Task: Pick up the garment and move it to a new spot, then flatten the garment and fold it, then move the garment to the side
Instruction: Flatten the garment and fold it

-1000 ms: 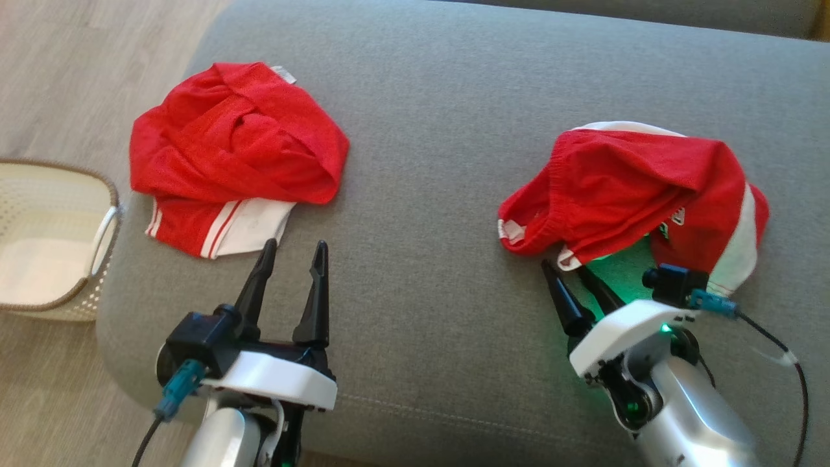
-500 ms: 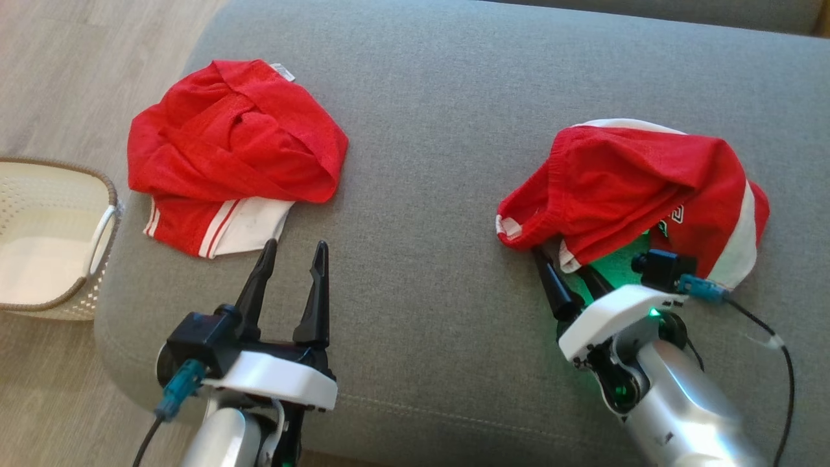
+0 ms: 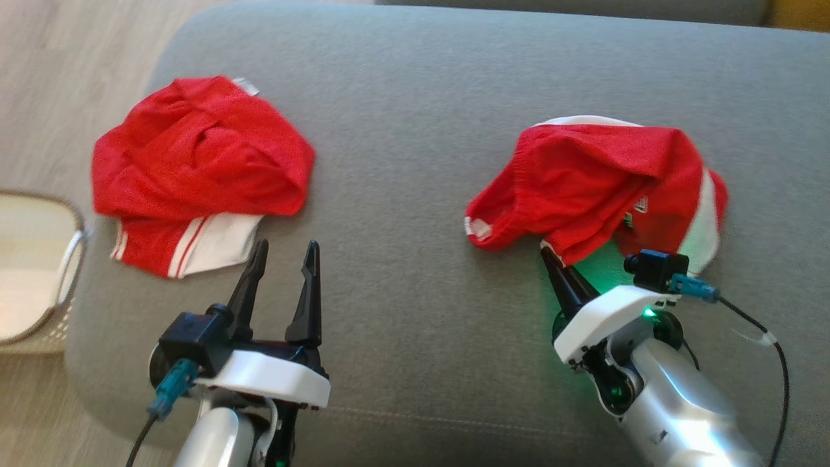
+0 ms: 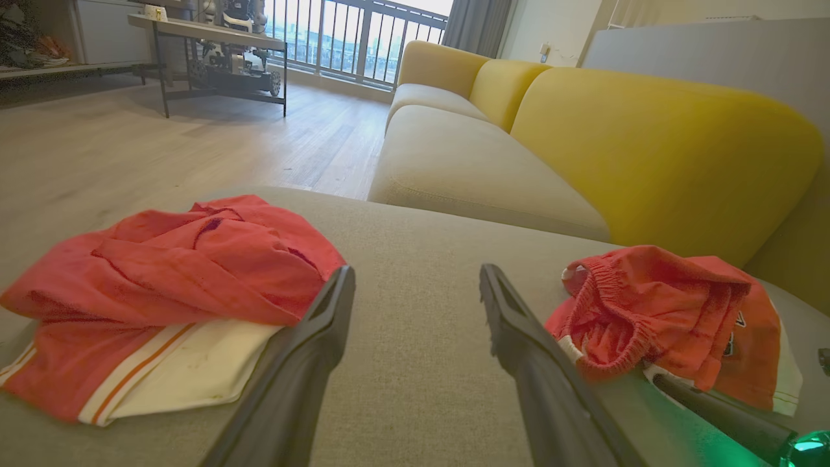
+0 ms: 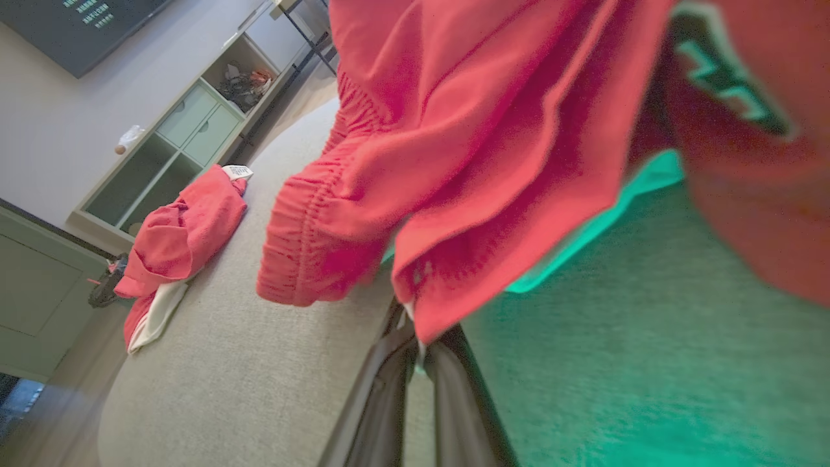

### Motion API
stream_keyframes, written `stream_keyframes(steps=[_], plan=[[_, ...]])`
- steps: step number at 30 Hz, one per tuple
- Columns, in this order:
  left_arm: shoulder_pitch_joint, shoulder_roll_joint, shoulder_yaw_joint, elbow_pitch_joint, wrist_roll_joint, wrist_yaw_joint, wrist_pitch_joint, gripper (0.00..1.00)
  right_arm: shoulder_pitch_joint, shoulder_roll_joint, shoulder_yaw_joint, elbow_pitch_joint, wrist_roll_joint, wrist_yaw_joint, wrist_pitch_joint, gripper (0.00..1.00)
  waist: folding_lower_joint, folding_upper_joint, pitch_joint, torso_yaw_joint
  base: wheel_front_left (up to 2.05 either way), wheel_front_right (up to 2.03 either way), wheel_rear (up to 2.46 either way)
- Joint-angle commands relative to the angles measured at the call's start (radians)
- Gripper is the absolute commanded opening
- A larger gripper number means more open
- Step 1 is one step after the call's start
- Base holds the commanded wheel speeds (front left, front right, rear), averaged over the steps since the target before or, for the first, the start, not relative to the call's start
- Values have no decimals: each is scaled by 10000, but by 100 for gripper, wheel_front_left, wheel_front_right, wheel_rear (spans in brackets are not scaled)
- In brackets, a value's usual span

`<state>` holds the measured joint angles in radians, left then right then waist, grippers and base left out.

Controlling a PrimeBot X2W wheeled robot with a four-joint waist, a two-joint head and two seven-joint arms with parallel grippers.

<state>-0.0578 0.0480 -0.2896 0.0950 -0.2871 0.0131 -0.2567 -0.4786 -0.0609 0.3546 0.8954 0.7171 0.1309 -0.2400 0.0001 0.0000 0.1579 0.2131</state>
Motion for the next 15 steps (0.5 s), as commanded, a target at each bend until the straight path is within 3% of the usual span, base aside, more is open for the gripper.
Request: stream_keyframes(steps=[1, 10, 15], plan=[[-337, 22, 372, -303, 53, -45, -51, 100, 158, 106, 156, -123, -151, -2, -141, 0, -1, 0, -211, -379, 0, 0, 0], [-276, 22, 316, -214, 243, -252, -51, 100, 612, 106, 60, -658, -1012, -2, 389, 0, -1, 0, -615, -1582, 0, 0, 0], [-367, 22, -102, 293, 823, -438, -51, 100, 1029, 106, -261, -1601, -1502, -2, 1052, 0, -1, 0, -695, -2314, 0, 0, 0]])
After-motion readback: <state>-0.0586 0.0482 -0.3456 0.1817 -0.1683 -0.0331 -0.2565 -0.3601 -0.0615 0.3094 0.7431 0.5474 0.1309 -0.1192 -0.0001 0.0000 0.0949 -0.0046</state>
